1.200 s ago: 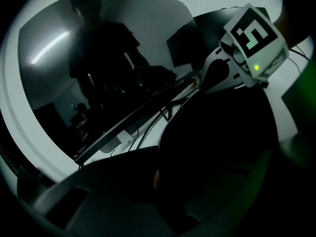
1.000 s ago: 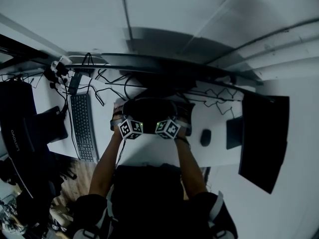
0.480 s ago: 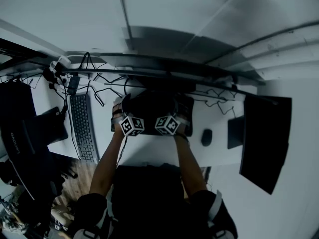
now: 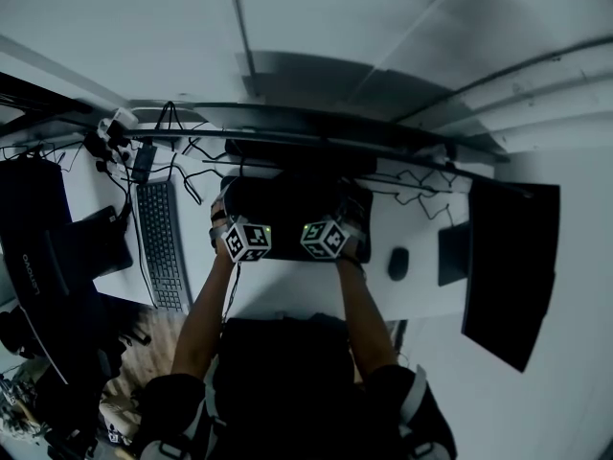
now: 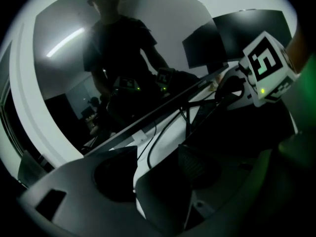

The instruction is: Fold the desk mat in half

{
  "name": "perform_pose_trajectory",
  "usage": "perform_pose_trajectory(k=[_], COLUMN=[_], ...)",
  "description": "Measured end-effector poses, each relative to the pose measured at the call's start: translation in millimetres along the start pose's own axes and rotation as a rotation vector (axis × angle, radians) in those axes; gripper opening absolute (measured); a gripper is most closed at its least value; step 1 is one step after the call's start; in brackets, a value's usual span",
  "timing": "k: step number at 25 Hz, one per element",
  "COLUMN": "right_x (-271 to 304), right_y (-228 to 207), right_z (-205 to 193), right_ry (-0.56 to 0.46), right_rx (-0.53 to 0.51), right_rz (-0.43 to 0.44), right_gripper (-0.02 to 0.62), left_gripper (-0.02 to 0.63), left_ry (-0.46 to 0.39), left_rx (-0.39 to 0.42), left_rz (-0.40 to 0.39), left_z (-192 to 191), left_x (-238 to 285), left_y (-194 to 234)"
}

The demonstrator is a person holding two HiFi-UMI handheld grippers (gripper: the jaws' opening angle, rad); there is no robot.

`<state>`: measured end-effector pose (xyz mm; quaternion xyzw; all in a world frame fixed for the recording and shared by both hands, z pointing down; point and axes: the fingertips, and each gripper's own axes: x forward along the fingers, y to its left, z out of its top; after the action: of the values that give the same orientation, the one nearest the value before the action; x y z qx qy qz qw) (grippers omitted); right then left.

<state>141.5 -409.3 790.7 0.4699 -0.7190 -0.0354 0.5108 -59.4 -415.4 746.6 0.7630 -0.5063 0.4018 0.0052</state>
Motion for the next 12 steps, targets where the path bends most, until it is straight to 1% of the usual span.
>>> perform_pose_trajectory(k=[6, 8, 10, 12], right_x=[-9, -15, -22, -34], right_y=[-4, -6, -9, -13], right_z=[4, 6, 7, 9], right_ry=[-0.013, -0.019, -0.024, -0.034], right_rx=[0.008, 0.023, 0.07, 0.154], right_rz=[-0.016, -0.022, -0.021, -0.01], right_gripper=[0.138, 0.138, 0.138, 0.138], left_gripper=[0.244, 0.244, 0.242, 0.212], left_ry=[-0.001, -0.001, -0.006, -0.023], left_rx=[-0.069, -0.096, -0.127, -0.168], left_rz=[-0.008, -0.03, -0.062, -0.085], left_z=[-6, -7, -6, -2], left_x=[-15, -22, -30, -41], left_y=[3, 1, -2, -4])
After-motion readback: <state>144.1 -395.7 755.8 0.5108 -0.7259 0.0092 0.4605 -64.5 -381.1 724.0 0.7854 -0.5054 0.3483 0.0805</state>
